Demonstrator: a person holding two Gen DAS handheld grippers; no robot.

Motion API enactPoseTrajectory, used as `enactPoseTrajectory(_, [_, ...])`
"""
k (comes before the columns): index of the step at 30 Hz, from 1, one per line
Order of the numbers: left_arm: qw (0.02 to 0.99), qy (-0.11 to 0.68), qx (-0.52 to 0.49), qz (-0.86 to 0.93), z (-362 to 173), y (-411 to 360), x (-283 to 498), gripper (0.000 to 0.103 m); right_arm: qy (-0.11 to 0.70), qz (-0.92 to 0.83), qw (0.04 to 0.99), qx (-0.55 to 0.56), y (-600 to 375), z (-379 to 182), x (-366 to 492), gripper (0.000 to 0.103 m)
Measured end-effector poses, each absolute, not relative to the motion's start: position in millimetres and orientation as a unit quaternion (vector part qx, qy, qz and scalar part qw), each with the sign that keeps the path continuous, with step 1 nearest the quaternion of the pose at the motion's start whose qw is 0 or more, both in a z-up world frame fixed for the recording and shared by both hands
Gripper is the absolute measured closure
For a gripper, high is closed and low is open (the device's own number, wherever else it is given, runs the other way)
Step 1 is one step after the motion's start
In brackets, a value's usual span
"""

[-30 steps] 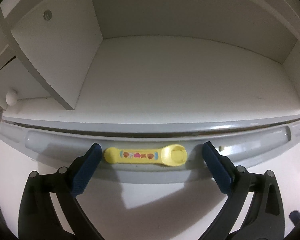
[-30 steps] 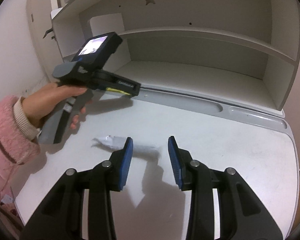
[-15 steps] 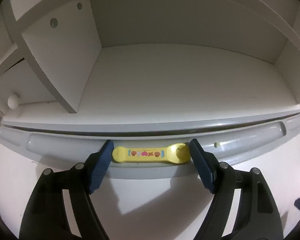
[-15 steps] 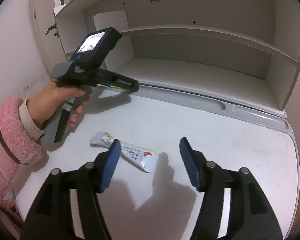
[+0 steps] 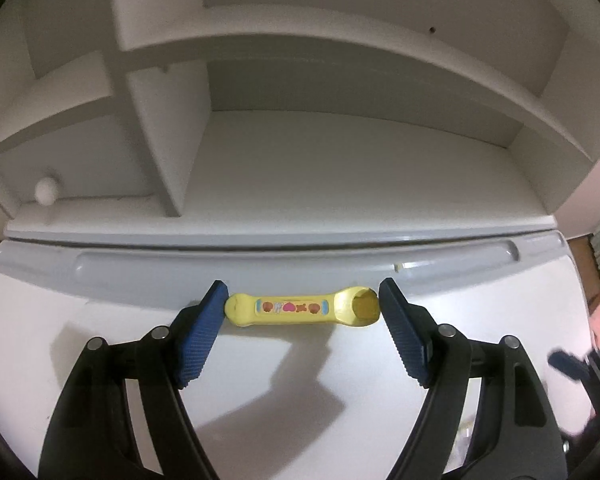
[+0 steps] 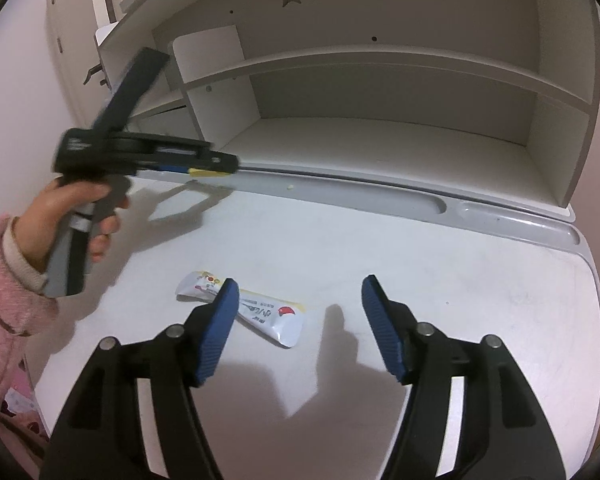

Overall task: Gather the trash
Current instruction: 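Grasp the yellow item with the left tool while the right tool grasps the white tube wrapper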

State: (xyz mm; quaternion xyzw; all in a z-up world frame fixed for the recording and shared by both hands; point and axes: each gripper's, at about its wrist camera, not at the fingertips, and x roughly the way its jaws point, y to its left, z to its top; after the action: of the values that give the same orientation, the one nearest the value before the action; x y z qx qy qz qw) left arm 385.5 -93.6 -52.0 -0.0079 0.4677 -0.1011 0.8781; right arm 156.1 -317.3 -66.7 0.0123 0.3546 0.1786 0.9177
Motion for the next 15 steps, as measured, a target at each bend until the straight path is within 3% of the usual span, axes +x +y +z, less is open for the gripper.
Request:
enactPoseTrajectory(2, [0.879, 0.466, -0.004, -0.104, -46, -80, 366, 0.028, 0.350, 0.181, 0.919, 0.013, -317, -66, 155, 0.030])
enactPoseTrajectory(4, [0.880, 0.463, 0.001, -0.103, -40, -68, 355, 0.028, 0.337, 0.179, 0.924, 0.005, -315, -64, 152, 0.014])
enactPoseTrajectory(11, [0.885, 0.456, -0.001, -0.095, -22, -53, 333, 0.028, 0.320, 0.202, 0.924, -0.056, -290, -59, 152, 0.014])
enactPoseTrajectory(15, [0.885, 0.457, -0.006, -0.089, -21, -48, 331, 0.028, 0.315, 0.251, 0.904, -0.145, -264, -51, 155, 0.014])
